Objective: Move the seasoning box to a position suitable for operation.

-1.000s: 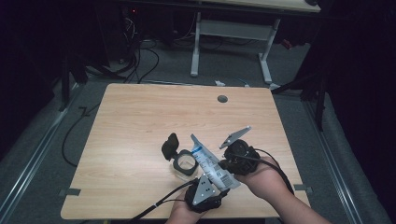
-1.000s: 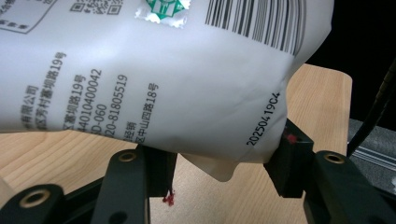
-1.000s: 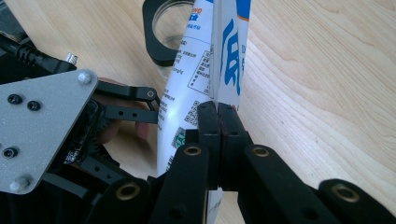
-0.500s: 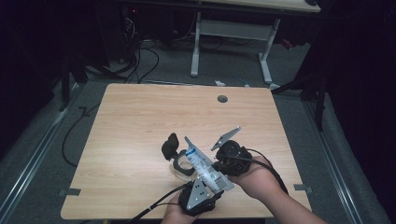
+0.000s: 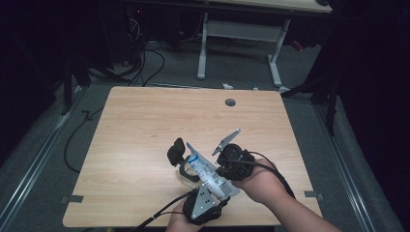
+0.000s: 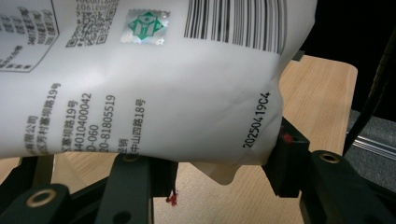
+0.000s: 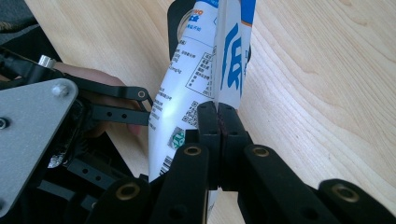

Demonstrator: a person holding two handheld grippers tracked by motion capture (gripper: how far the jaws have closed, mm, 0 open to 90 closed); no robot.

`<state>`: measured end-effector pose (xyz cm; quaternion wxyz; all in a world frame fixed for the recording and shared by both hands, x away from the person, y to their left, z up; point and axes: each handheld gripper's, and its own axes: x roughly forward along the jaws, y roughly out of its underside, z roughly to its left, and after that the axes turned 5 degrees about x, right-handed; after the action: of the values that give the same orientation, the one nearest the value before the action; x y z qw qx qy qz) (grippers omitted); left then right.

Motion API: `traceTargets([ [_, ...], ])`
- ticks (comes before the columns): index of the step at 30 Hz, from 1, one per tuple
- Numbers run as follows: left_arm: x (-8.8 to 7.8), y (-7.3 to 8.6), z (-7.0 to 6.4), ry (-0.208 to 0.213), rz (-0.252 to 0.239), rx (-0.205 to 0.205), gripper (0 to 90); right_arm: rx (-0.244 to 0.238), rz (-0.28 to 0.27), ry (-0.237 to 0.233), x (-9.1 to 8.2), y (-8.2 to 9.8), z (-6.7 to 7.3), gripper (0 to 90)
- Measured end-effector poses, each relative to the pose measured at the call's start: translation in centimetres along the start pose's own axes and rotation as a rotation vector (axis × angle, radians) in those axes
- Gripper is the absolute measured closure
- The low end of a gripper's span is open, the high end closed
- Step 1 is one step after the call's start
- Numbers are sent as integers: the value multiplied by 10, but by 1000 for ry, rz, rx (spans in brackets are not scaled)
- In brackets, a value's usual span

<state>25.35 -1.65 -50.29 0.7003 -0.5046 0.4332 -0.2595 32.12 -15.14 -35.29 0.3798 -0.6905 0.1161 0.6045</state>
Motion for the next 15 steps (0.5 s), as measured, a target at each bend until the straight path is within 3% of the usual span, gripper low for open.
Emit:
traceTargets([
  [6,0,-1,-2,-5,3,3,535,-2,13,-4,2,-1,-1,900],
  [7,0,-1,-2,-4,4,1,536,19,19,-5,2,-1,1,900],
  [8,0,-1,-2,-3,5,0,536,-4,14,-5,3,-2,-1,900],
  [15,-1,-2,-2,0,-5,-18,536,-11,23,1,3,-5,-1,900],
])
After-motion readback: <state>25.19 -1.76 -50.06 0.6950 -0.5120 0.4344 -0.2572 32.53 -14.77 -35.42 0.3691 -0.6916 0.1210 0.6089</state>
